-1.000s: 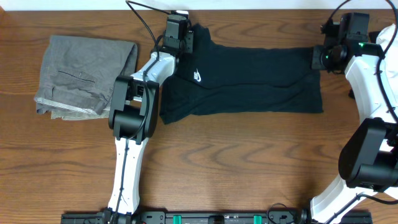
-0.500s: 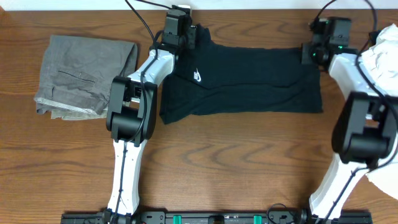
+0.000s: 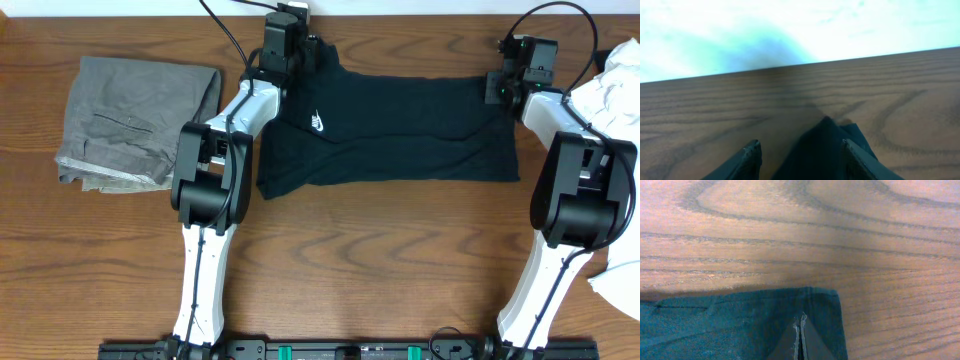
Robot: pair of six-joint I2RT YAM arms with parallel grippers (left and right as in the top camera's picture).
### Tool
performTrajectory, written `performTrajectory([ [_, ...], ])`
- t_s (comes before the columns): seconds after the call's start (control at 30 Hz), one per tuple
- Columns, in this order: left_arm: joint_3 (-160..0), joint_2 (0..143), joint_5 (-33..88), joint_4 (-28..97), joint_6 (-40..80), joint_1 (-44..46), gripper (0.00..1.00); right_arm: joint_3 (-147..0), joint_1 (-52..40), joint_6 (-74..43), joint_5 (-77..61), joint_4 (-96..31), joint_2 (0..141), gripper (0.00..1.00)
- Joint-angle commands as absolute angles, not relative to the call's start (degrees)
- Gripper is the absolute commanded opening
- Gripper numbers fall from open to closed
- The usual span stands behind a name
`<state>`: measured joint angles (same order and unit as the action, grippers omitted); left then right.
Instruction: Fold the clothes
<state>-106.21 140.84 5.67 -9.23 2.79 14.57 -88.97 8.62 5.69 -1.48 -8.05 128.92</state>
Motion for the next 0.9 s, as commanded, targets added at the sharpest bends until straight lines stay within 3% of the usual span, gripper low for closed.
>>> performTrajectory([
  [0.0, -106.10, 143.83, 5.91, -9.98, 2.20, 13.74, 0.52, -88.92, 8.84, 6.48, -0.84, -8.19, 130.30, 0.02],
  [0.27, -106.10, 146.56, 5.37, -10.39, 2.15, 12.47, 0.47, -88.92, 8.84, 6.46, -0.80, -8.71, 130.30, 0.02],
  [0.63, -106.10, 146.63, 5.30, -8.47, 1.98, 12.10, 0.07, -88.92, 8.84, 6.46, -0.16, -9.61, 130.30, 0.04],
  [0.87, -106.10, 146.63, -4.01, -6.44, -0.27, 11.09, 0.06, -88.92, 8.84, 6.44, 0.01, -10.24, 130.30, 0.04],
])
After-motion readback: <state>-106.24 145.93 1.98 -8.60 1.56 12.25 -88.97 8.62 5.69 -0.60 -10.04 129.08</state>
